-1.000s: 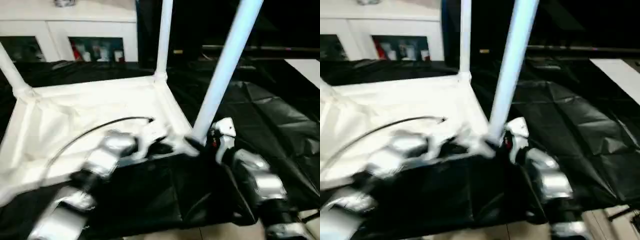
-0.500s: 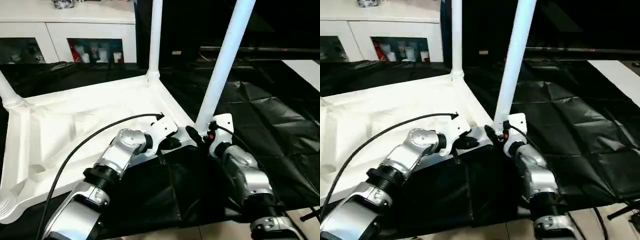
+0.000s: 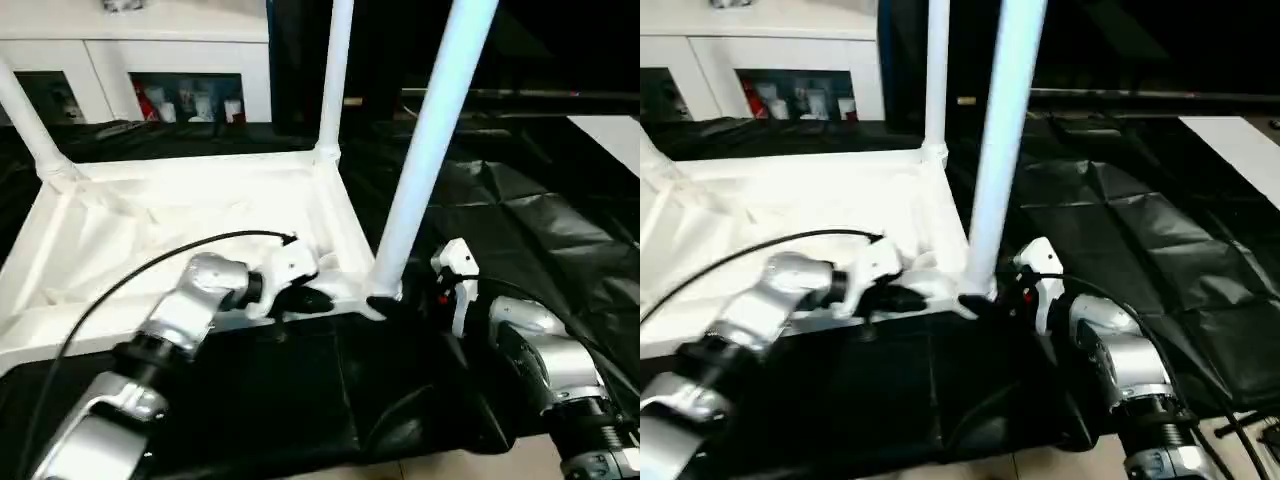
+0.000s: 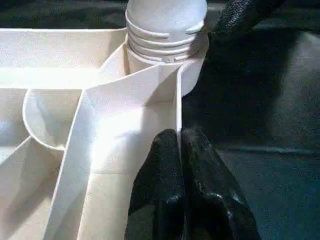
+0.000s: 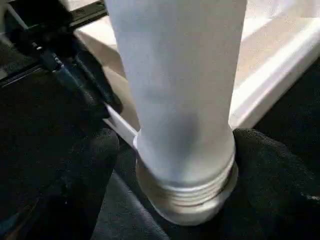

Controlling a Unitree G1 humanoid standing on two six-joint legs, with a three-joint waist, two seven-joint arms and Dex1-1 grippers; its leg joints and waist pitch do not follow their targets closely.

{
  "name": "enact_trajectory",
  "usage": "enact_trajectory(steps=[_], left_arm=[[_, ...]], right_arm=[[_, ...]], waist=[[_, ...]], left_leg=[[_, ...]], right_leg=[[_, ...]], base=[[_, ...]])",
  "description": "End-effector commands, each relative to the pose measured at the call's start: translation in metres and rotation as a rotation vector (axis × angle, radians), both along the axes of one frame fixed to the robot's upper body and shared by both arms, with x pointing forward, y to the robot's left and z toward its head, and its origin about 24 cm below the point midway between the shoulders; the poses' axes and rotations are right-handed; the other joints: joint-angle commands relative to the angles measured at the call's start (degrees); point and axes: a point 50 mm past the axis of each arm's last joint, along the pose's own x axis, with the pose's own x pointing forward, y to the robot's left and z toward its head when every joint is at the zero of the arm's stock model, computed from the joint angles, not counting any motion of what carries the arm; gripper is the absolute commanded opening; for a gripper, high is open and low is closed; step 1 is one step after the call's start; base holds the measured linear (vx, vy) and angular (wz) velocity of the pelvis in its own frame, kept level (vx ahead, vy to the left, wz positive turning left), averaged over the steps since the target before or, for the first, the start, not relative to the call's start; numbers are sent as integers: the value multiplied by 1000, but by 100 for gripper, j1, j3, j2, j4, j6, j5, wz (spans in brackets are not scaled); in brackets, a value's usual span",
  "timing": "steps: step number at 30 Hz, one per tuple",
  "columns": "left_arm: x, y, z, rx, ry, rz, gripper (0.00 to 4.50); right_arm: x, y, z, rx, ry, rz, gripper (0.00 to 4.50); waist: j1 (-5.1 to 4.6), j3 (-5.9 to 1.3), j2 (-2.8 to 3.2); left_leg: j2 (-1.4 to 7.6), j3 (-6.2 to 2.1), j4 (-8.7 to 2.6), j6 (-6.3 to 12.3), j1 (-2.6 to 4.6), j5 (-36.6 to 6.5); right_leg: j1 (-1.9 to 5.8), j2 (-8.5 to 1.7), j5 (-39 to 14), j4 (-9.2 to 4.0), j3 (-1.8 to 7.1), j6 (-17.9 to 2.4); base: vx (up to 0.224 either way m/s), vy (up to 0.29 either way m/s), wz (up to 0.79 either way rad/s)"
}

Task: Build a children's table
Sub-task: Rotate leg to tighten

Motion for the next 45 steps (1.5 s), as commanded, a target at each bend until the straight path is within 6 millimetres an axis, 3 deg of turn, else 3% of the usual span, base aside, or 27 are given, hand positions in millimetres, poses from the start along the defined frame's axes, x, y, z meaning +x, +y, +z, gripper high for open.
enact_trajectory(steps=[1,2,5,7,8,18,22,25,26,28,29,32,37,38,40,44,45], left_arm=[[-7,-1,-9,22,53,-25,0],[-8,0,-9,21,57,-27,0],[-8,1,-9,20,57,-28,0],[-9,1,-9,20,58,-28,0],[-9,1,-9,20,59,-27,0],[-7,2,-10,31,49,14,0],[2,-6,-14,44,11,125,0],[11,-25,-17,33,-18,218,0],[14,-38,-19,30,-34,249,0],[14,-51,-21,28,-38,253,0],[14,-56,-21,27,-41,255,0],[14,-80,-20,18,-63,241,0],[15,-82,-18,5,-67,233,0],[16,-77,-17,5,-71,224,0],[16,-69,-17,0,-75,212,0],[13,-48,-17,1,-78,181,0],[12,-44,-17,-7,-83,162,0]], right_arm=[[-1,9,2,2,-10,74,388],[-1,10,0,-10,-6,81,363],[-1,11,-1,-16,-3,86,351],[-1,11,-1,-16,-2,87,351],[0,11,-1,-15,-1,87,319],[1,15,-4,-11,-26,42,272],[10,16,-14,-16,-30,-179,267],[18,22,-25,-28,-5,-408,266],[22,29,-28,-22,8,-512,266],[25,37,-30,-22,16,-581,266],[26,41,-30,-21,21,-609,266],[32,64,-27,-19,10,-620,266],[33,72,-22,0,-25,-570,266],[33,72,-19,27,-39,-551,300],[34,66,-16,52,-51,-539,321],[35,51,-10,22,-83,-442,357],[34,46,-8,1,-100,-414,369]], waist=[[17,-303,-23],[21,-296,-31],[25,-292,-23],[26,-297,-35],[28,-300,-38],[25,-307,-46],[-14,-277,-52],[-35,-271,-43],[-65,-258,3],[-73,-263,-30],[-77,-262,12],[-108,-256,20],[-93,-280,13],[-86,-274,9],[-85,-281,-1],[-67,-309,-5],[-51,-314,-38]], left_leg=[[238,-95,-398,202,60,-1404],[238,-94,-399,185,65,-1444],[240,-100,-407,123,71,-1503],[238,-99,-404,121,69,-1490],[237,-100,-402,127,65,-1460],[232,-92,-386,183,58,-1288],[217,-110,-410,-12,89,-1669],[216,-129,-423,-142,119,-1861],[201,-142,-437,-165,91,-1961],[200,-166,-432,-216,120,-2178],[200,-184,-442,-214,114,-2284],[177,-188,-436,-220,143,-2505],[199,-187,-473,-117,105,-2328],[203,-176,-475,-88,98,-2284],[206,-166,-472,-75,96,-2259],[219,-149,-465,43,39,-1845],[219,-149,-453,105,23,-1702]], right_leg=[[237,-305,-1380,-389,241,-1275],[231,-311,-1474,-402,243,-1257],[226,-314,-1629,-413,248,-1197],[230,-314,-1612,-407,249,-1186],[234,-314,-1582,-404,250,-1181],[245,-308,-1365,-372,248,-1234],[190,-319,-2130,-467,239,-1033],[160,-313,-2420,-507,236,-911],[144,-317,-2554,-521,243,-850],[137,-317,-2807,-559,216,-736],[137,-324,-2896,-583,213,-655],[98,-309,-3071,-632,193,-584],[150,-315,-2662,-619,196,-623],[148,-315,-2493,-604,206,-704],[150,-317,-2409,-590,213,-746],[227,-326,-1843,-510,226,-909],[256,-324,-1703,-480,216,-941]], base=[[0,0,0],[0,0,0],[0,0,0],[0,0,0],[0,0,0],[0,0,0],[0,0,0],[0,0,0],[0,0,0],[0,0,0],[0,0,0],[0,0,0],[0,0,0],[0,0,0],[0,0,0],[0,0,0],[0,0,0]])
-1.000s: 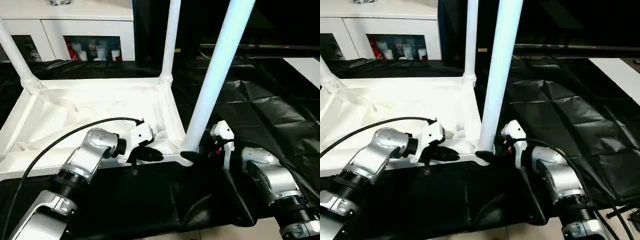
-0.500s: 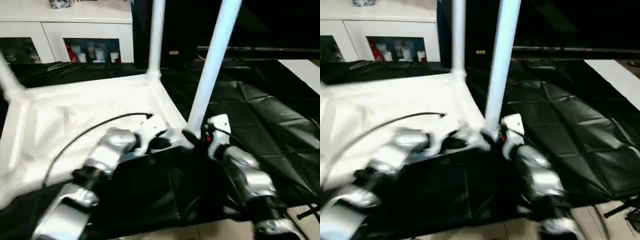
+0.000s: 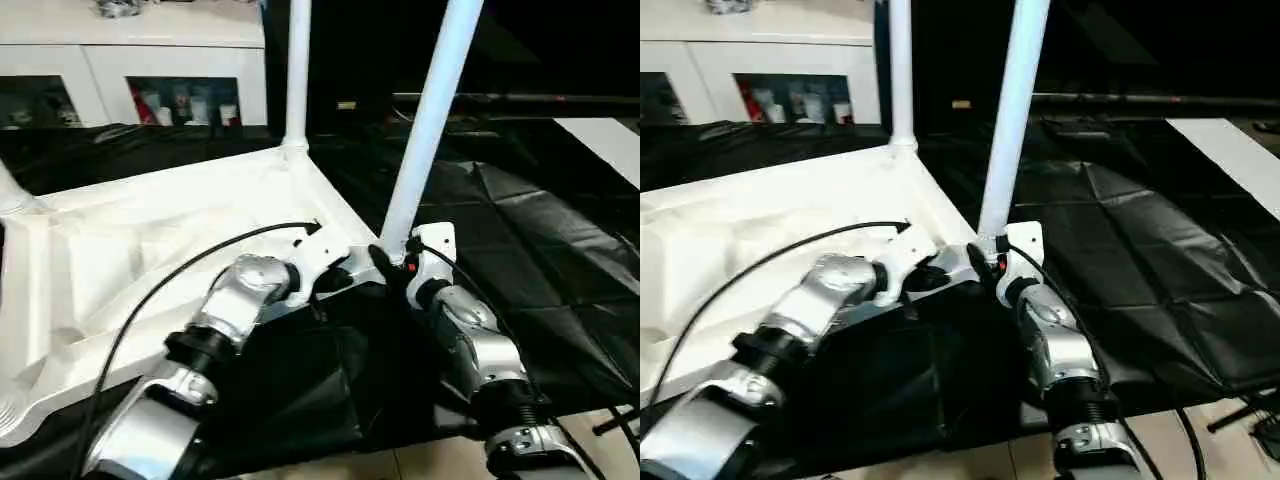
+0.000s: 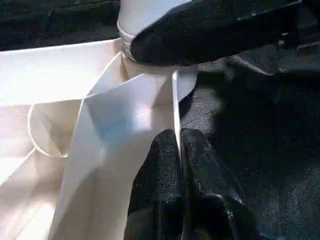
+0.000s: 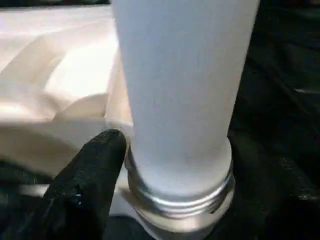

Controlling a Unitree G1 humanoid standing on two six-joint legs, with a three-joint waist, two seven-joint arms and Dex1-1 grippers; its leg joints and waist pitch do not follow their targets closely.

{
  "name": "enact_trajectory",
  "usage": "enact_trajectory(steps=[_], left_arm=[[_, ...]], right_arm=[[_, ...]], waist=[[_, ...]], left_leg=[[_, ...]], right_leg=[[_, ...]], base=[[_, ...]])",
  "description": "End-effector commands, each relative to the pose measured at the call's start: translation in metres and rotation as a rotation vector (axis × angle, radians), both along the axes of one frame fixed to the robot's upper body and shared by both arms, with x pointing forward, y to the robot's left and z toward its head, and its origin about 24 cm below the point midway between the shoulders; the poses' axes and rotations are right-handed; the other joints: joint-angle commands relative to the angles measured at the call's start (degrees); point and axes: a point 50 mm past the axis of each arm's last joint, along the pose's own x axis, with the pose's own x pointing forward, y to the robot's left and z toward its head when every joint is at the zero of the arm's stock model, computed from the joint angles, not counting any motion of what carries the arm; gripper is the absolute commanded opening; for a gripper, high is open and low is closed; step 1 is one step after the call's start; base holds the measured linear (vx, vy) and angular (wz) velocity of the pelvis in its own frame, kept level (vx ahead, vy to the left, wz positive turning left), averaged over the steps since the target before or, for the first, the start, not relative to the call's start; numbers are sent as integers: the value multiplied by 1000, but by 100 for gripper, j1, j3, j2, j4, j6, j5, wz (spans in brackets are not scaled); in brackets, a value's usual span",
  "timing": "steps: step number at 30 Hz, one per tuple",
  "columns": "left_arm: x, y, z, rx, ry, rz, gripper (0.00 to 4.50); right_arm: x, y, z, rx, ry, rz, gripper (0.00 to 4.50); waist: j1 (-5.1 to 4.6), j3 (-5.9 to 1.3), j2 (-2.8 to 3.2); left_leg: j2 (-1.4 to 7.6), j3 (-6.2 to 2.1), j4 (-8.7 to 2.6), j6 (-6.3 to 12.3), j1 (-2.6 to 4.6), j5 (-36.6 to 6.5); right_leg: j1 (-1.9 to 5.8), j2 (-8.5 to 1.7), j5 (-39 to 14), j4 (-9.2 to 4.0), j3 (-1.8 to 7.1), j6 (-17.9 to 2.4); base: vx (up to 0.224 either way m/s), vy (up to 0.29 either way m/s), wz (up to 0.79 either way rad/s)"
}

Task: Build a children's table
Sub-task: Rotate leg to tighten

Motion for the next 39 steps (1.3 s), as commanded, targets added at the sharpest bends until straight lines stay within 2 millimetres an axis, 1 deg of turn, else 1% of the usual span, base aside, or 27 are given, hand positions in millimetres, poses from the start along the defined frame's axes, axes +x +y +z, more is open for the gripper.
enact_trajectory(steps=[1,2,3,4,5,7,8,9,11,12,14,15,17,19,20,22,23,24,27,28,30,33,35,36,38,39], left_arm=[[-11,1,-8,-11,34,-91,0],[-11,1,-8,-11,34,-91,0],[-16,9,-7,-41,46,-141,0],[-18,13,-8,-46,55,-155,0],[-21,21,-8,-56,74,-184,0],[-23,26,-8,-60,82,-200,0],[-25,31,-7,-59,93,-217,0],[-26,32,-7,-59,96,-220,0],[-28,37,-6,-59,106,-242,0],[-30,40,-5,-61,112,-256,0],[-31,41,-4,-63,115,-265,0],[-34,43,-3,-70,123,-283,0],[-34,43,-3,-71,124,-285,0],[-36,44,-2,-78,129,-300,0],[-37,45,-2,-78,132,-305,0],[-37,45,-2,-77,133,-306,0],[-37,45,-2,-75,131,-304,0],[-37,45,-2,-74,130,-303,0],[-37,46,-2,-74,130,-302,0],[-37,46,-2,-74,130,-301,0],[-37,46,-1,-73,130,-301,0],[-37,46,-1,-72,131,-300,0],[-37,46,-1,-71,131,-300,0],[-37,47,-2,-69,131,-295,0],[-36,46,-4,-69,129,-264,0],[-33,43,-5,-66,121,-225,0]], right_arm=[[-3,9,6,-15,-21,147,376],[-3,9,6,-15,-21,147,376],[-8,1,9,-16,-22,230,376],[-10,-2,10,-15,-21,272,376],[-17,-7,13,-15,-16,371,376],[-22,-11,14,-22,-13,438,376],[-28,-15,15,-29,-2,510,376],[-29,-15,15,-31,1,522,376],[-33,-18,16,-36,8,559,376],[-32,-19,16,-42,4,566,376],[-32,-19,17,-45,2,569,376],[-31,-18,18,-44,-1,570,376],[-31,-18,18,-44,-1,571,376],[-30,-16,18,-29,4,579,376],[-30,-15,17,-42,8,592,349],[-30,-15,16,-47,11,598,349],[-30,-16,16,-48,15,602,331],[-31,-16,16,-47,17,604,331],[-30,-16,16,-55,14,607,303],[-30,-17,16,-57,14,607,303],[-30,-18,16,-57,14,608,277],[-30,-18,16,-56,14,608,270],[-30,-18,16,-56,13,607,268],[-31,-18,15,-55,13,604,267],[-32,-18,12,-56,13,580,265],[-32,-19,9,-54,14,539,265]], waist=[[20,-304,-27],[44,-316,-35],[64,-319,-47],[77,-327,-51],[109,-333,-55],[124,-333,-49],[129,-333,-54],[146,-327,-44],[138,-321,-42],[134,-312,-65],[121,-304,-45],[117,-302,-65],[120,-303,-52],[128,-310,-59],[134,-310,-62],[148,-319,-62],[150,-318,-76],[161,-322,-68],[171,-322,-69],[172,-324,-71],[173,-323,-72],[174,-318,-61],[173,-323,-68],[172,-326,-56],[170,-327,-60],[170,-328,-61]], left_leg=[[233,-129,-459,140,15,-1668],[232,-101,-425,201,41,-1503],[225,-90,-413,224,61,-1456],[225,-87,-404,270,49,-1362],[223,-69,-388,441,36,-1092],[230,-64,-379,532,35,-946],[238,-64,-378,565,31,-882],[252,-66,-385,557,54,-889],[257,-62,-391,503,60,-985],[256,-66,-402,448,61,-1056],[261,-68,-411,357,77,-1210],[263,-68,-415,320,79,-1246],[266,-68,-418,283,89,-1249],[263,-63,-411,289,93,-1186],[259,-62,-411,301,86,-1127],[255,-56,-399,316,84,-1017],[254,-55,-398,325,85,-1000],[252,-54,-392,341,84,-960],[248,-53,-388,353,81,-937],[246,-52,-385,352,80,-928],[244,-52,-382,355,79,-930],[246,-54,-382,329,85,-1003],[245,-57,-380,315,83,-1003],[244,-59,-378,313,83,-987],[244,-55,-374,313,86,-990],[244,-56,-375,315,84,-972]], right_leg=[[232,-312,-1706,-381,222,-982],[214,-321,-1541,-370,230,-1067],[216,-320,-1504,-373,229,-1089],[236,-325,-1386,-352,236,-1114],[264,-303,-983,-306,235,-1210],[270,-300,-769,-271,236,-1286],[269,-298,-704,-257,230,-1328],[263,-302,-736,-257,227,-1357],[252,-301,-891,-266,230,-1377],[249,-301,-1049,-275,227,-1359],[230,-308,-1273,-296,233,-1328],[229,-307,-1334,-305,235,-1300],[221,-311,-1376,-307,240,-1280],[219,-305,-1269,-290,244,-1289],[225,-303,-1208,-283,241,-1292],[233,-300,-1051,-260,242,-1317],[235,-300,-1035,-258,242,-1322],[240,-302,-994,-250,243,-1331],[245,-304,-1010,-251,242,-1319],[247,-304,-1006,-250,242,-1318],[246,-300,-1023,-248,241,-1312],[239,-301,-1122,-261,242,-1297],[242,-298,-1120,-254,240,-1289],[244,-297,-1087,-249,241,-1294],[242,-294,-1055,-247,242,-1307],[243,-293,-1034,-244,242,-1311]], base=[[0,0,0],[0,0,0],[0,0,0],[0,0,0],[0,0,0],[0,0,0],[0,0,0],[0,0,0],[0,0,0],[0,0,0],[0,0,0],[0,0,0],[0,0,0],[0,0,0],[0,0,0],[0,0,0],[0,0,0],[0,0,0],[0,0,0],[0,0,0],[0,0,0],[0,0,0],[0,0,0],[0,0,0],[0,0,0],[0,0,0]])
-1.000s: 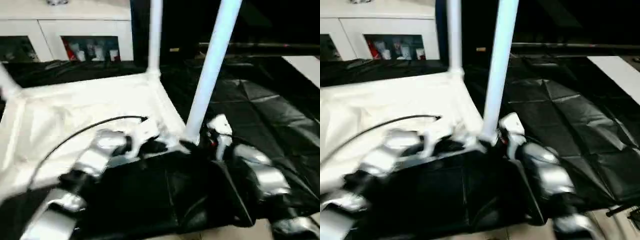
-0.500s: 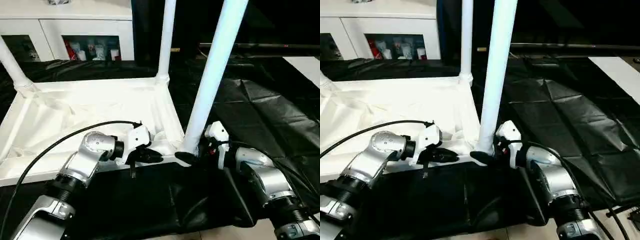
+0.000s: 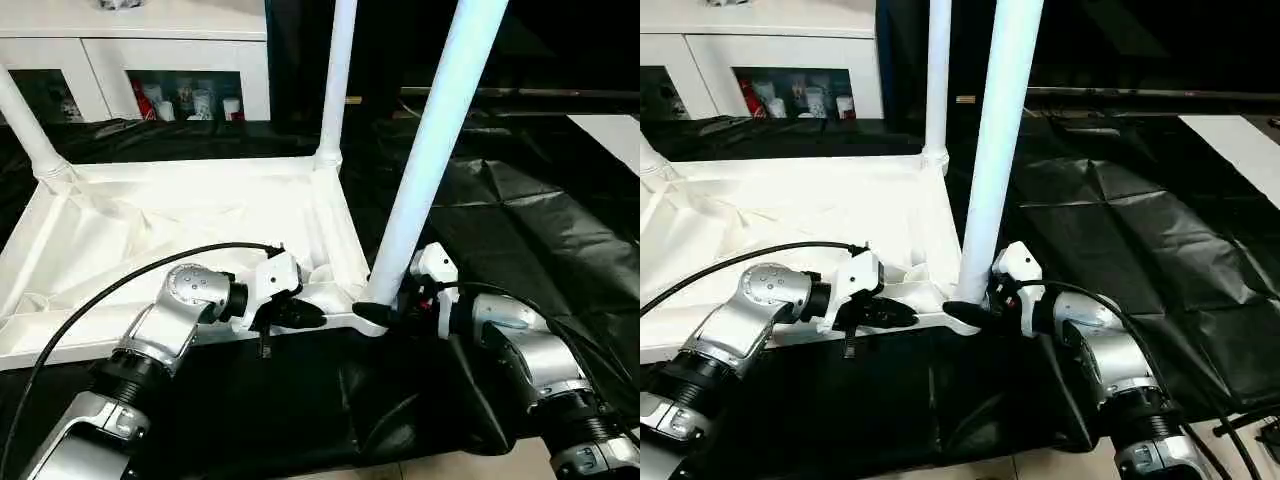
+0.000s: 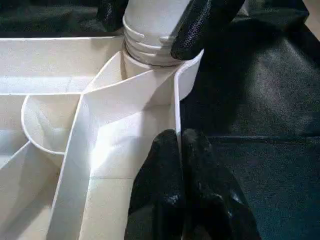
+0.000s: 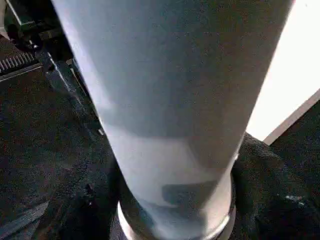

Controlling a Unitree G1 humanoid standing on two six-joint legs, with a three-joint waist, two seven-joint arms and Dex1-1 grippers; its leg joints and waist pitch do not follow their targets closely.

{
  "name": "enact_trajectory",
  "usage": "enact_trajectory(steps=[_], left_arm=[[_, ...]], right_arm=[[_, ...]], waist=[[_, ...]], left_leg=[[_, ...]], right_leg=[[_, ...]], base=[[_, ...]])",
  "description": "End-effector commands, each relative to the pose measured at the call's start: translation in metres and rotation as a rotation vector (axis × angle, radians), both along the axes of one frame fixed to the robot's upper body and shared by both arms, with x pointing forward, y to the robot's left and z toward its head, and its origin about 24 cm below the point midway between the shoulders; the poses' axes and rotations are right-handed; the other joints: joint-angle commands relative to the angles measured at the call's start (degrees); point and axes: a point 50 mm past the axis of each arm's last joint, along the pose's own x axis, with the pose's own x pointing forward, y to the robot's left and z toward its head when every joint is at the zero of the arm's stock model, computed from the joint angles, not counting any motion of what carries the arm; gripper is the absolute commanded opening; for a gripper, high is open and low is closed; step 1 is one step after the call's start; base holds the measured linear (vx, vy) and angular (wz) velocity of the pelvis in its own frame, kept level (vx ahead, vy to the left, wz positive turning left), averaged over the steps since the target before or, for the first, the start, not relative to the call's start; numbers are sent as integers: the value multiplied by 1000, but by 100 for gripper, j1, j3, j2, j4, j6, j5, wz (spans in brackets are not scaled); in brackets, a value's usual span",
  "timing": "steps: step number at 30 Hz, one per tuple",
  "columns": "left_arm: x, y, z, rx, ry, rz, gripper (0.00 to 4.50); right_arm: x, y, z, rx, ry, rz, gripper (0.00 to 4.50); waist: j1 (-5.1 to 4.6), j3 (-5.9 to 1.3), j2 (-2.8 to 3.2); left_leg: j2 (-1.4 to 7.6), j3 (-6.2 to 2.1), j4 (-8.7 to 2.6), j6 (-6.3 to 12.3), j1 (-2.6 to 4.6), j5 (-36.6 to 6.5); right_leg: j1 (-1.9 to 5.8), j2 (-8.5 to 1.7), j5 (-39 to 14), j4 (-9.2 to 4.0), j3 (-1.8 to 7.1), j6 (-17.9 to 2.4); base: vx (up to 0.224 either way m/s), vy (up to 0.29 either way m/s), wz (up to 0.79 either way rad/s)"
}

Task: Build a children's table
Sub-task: Rotate leg to tighten

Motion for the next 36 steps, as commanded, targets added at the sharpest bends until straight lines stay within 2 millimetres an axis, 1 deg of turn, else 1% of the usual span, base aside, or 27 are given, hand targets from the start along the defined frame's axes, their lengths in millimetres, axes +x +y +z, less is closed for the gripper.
enact_trajectory(steps=[1,3,4,5,6,8,9,10,11,12,13,14,15,16,18,21,22,23,24,26,28,29,31,32,34,35,36], left_arm=[[1,-5,-10,-15,22,76,0],[4,-9,-11,-14,13,119,0],[8,-14,-13,-9,6,153,0],[10,-21,-14,-4,-1,181,0],[12,-25,-15,-2,-4,197,0],[18,-40,-17,4,-14,250,0],[20,-48,-17,4,-18,281,0],[20,-48,-17,4,-18,281,0],[23,-56,-18,5,-20,310,0],[26,-65,-17,7,-26,340,0],[26,-65,-17,7,-26,340,0],[28,-74,-17,16,-40,362,0],[30,-84,-15,29,-60,377,0],[31,-86,-15,31,-64,379,0],[31,-87,-14,36,-72,375,0],[32,-85,-12,33,-83,355,0],[32,-85,-12,32,-82,353,0],[30,-78,-12,19,-76,328,0],[30,-74,-12,17,-70,323,0],[28,-67,-12,6,-64,300,0],[23,-56,-13,-19,-46,252,0],[22,-52,-13,-26,-52,228,0],[17,-42,-13,-42,-37,183,0],[15,-38,-13,-53,-32,158,0],[13,-34,-12,-67,-23,133,0],[8,-26,-10,-77,-3,91,0],[6,-22,-10,-75,5,66,0]], right_arm=[[1,-3,-5,-18,-18,-75,265],[3,-4,-9,-22,-27,-140,265],[4,-4,-13,-10,-22,-205,265],[6,-3,-16,13,-5,-281,265],[8,-2,-17,24,3,-323,265],[14,4,-20,62,37,-461,265],[17,7,-21,74,51,-524,265],[17,7,-21,74,51,-524,264],[21,11,-22,77,60,-581,264],[24,16,-23,69,61,-635,264],[24,16,-23,69,61,-635,264],[27,23,-23,54,58,-676,264],[31,33,-22,38,48,-701,264],[32,36,-22,37,44,-700,264],[32,39,-21,39,40,-695,264],[32,46,-17,64,19,-635,264],[32,46,-17,66,19,-632,299],[31,41,-14,83,20,-600,320],[31,39,-12,89,20,-585,334],[31,35,-8,101,16,-531,340],[28,30,-1,111,6,-436,362],[26,28,1,110,6,-397,373],[20,23,5,97,-5,-281,373],[17,20,7,87,-11,-235,373],[14,16,9,76,-20,-183,373],[8,10,11,62,-19,-106,373],[5,6,13,55,-15,-71,373]], waist=[[11,-321,-62],[5,-310,-62],[-2,-299,-72],[-16,-276,-68],[-14,-278,-68],[-18,-281,-29],[-45,-267,-30],[-32,-273,-42],[-50,-265,-36],[-38,-270,-12],[-61,-264,-26],[-63,-261,-28],[-57,-268,-20],[-76,-272,-32],[-50,-282,-36],[-48,-285,-54],[-46,-284,-49],[-45,-279,-53],[-47,-281,-65],[-46,-289,-65],[-62,-294,-86],[-74,-286,-79],[-67,-307,-90],[-49,-305,-90],[-68,-296,-84],[-69,-301,-96],[-42,-317,-97]], left_leg=[[229,-72,-335,304,69,-1017],[229,-75,-344,249,72,-1110],[220,-80,-345,185,71,-1264],[213,-82,-352,91,92,-1495],[211,-93,-350,59,100,-1585],[213,-115,-366,-19,98,-1671],[203,-111,-367,-50,121,-1829],[201,-122,-364,-75,138,-1890],[195,-129,-373,-79,107,-1935],[200,-146,-375,-94,123,-2004],[187,-132,-371,-95,117,-2023],[177,-142,-368,-87,126,-2119],[174,-154,-368,-94,128,-2113],[166,-159,-370,-112,118,-2109],[179,-159,-379,-47,99,-2041],[187,-156,-390,33,72,-1961],[187,-154,-392,42,70,-1952],[191,-154,-394,53,75,-1970],[191,-157,-394,84,61,-1981],[200,-152,-393,122,33,-1865],[197,-154,-395,179,9,-1734],[194,-139,-382,251,15,-1682],[196,-128,-367,293,7,-1525],[204,-118,-363,313,25,-1491],[212,-119,-374,336,-8,-1411],[214,-109,-365,323,11,-1399],[223,-116,-357,338,3,-1273]], right_leg=[[256,-302,-1087,-296,246,-1292],[241,-305,-1272,-320,246,-1251],[235,-307,-1549,-348,245,-1180],[192,-305,-1998,-404,255,-1044],[189,-315,-2152,-413,253,-999],[185,-315,-2301,-425,255,-908],[133,-305,-2483,-460,255,-864],[141,-308,-2583,-477,241,-833],[150,-314,-2671,-487,243,-790],[147,-314,-2739,-499,233,-739],[126,-302,-2778,-518,235,-711],[116,-307,-2972,-552,224,-617],[119,-317,-2991,-549,220,-602],[122,-310,-3016,-557,210,-571],[147,-322,-2853,-557,213,-556],[165,-319,-2602,-530,212,-623],[165,-319,-2579,-527,214,-637],[159,-321,-2588,-527,213,-654],[180,-328,-2612,-525,210,-656],[195,-333,-2449,-504,223,-684],[237,-330,-2343,-482,209,-725],[216,-334,-2344,-497,217,-752],[238,-329,-2212,-474,221,-767],[229,-334,-2169,-476,226,-782],[236,-326,-2056,-440,226,-858],[217,-319,-2057,-437,225,-880],[255,-326,-1864,-393,229,-926]], base=[[0,0,0],[0,0,0],[0,0,0],[0,0,0],[0,0,0],[0,0,0],[0,0,0],[0,0,0],[0,0,0],[0,0,0],[0,0,0],[0,0,0],[0,0,0],[0,0,0],[0,0,0],[0,0,0],[0,0,0],[0,0,0],[0,0,0],[0,0,0],[0,0,0],[0,0,0],[0,0,0],[0,0,0],[0,0,0],[0,0,0],[0,0,0]])
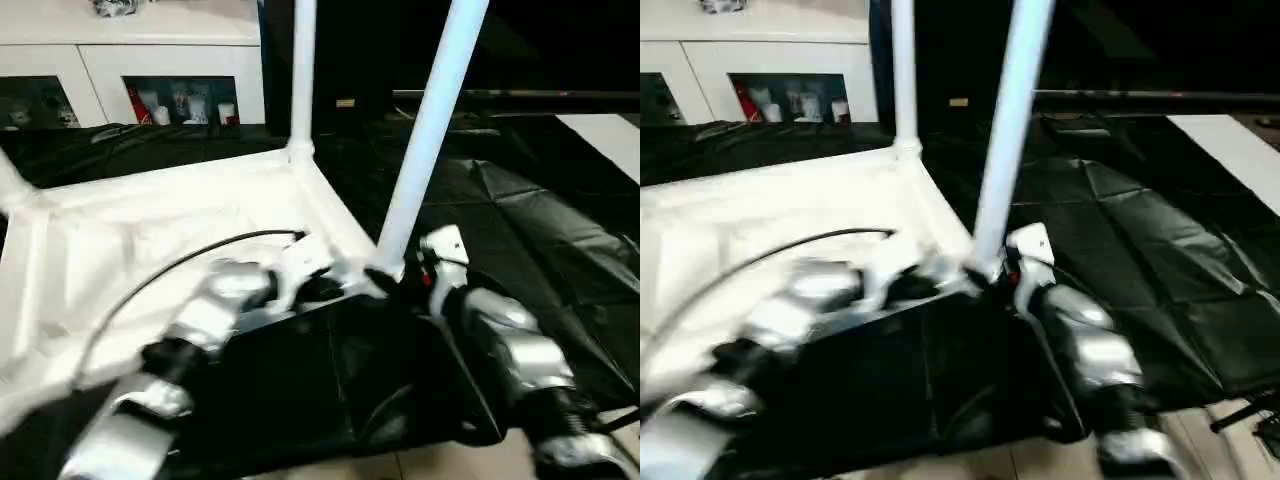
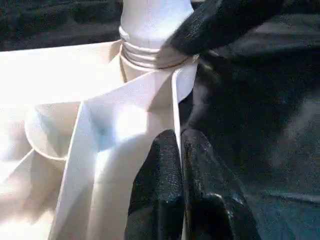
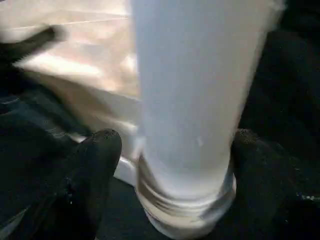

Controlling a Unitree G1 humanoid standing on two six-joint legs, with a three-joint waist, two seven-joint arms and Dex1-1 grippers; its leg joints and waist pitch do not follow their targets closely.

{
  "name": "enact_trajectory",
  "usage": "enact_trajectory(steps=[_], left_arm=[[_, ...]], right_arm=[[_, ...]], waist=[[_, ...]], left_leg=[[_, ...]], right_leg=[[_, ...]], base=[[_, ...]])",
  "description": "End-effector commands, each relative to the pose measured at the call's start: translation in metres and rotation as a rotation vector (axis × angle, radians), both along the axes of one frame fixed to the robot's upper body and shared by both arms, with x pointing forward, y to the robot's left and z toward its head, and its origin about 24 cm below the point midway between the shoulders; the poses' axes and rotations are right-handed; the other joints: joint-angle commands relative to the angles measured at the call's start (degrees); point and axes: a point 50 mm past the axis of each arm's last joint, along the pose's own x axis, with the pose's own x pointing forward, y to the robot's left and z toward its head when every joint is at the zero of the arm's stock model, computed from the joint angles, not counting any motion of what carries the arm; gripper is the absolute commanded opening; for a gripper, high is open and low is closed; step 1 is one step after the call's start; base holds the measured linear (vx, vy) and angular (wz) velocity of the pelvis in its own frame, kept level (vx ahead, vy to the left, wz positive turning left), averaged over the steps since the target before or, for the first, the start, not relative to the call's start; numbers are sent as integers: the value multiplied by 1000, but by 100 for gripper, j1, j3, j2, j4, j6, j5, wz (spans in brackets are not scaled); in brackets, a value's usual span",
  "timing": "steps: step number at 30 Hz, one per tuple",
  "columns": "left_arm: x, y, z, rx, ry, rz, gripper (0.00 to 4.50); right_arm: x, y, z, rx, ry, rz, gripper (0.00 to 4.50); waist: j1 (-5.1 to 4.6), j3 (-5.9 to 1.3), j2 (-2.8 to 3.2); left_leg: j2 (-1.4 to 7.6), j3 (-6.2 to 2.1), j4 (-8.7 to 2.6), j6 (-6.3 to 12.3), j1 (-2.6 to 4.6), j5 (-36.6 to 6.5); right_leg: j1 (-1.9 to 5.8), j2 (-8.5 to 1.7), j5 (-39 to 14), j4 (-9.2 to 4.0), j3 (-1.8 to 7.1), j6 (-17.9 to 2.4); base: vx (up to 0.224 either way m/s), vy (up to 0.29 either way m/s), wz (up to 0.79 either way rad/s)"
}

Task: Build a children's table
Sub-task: Rotate leg to tighten

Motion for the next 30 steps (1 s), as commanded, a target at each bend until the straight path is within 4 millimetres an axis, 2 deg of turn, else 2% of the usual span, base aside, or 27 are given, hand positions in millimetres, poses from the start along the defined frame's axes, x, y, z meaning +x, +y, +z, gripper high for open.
enact_trajectory(steps=[1,2,3,6,9,14,19,23,30], left_arm=[[-11,-1,-6,-60,55,-72,0],[-13,2,-5,-61,62,-91,0],[-16,6,-4,-65,77,-117,0],[-17,8,-4,-63,79,-122,0],[-18,10,-3,-59,77,-123,0],[-18,11,-3,-57,77,-123,0],[-17,12,-2,-54,75,-122,0],[-17,14,-2,-51,75,-120,0],[-17,15,-2,-43,75,-114,0]], right_arm=[[-8,10,7,24,-3,155,373],[-10,8,7,10,2,182,373],[-13,6,6,-18,6,216,373],[-14,6,4,-42,6,230,373],[-10,8,1,-87,-12,215,373],[-9,10,-1,-97,-8,210,373],[-5,10,-1,-105,-11,197,327],[-5,10,-2,-107,-11,197,287],[-6,10,-5,-125,-15,207,265]], waist=[[57,-308,-111],[41,-290,-98],[52,-303,-104],[49,-298,-94],[54,-292,-94],[57,-289,-88],[52,-296,-65],[58,-308,-69],[52,-304,-88]], left_leg=[[239,-99,-355,361,10,-1232],[238,-95,-366,385,10,-1252],[239,-88,-350,382,33,-1239],[242,-77,-348,364,42,-1187],[240,-81,-354,271,43,-1254],[233,-84,-355,233,49,-1342],[231,-81,-350,220,55,-1285],[226,-76,-338,254,52,-1209],[227,-81,-338,245,48,-1268]], right_leg=[[255,-316,-1740,-387,240,-1000],[237,-304,-1682,-388,235,-1059],[235,-314,-1651,-380,239,-1103],[228,-304,-1478,-353,246,-1210],[225,-313,-1614,-359,246,-1184],[228,-318,-1766,-378,255,-1100],[232,-306,-1603,-360,256,-1159],[248,-302,-1401,-338,256,-1211],[250,-300,-1528,-342,252,-1188]], base=[[0,0,0],[0,0,0],[0,0,0],[0,0,0],[0,0,0],[0,0,0],[0,0,0],[0,0,0],[0,0,0]])
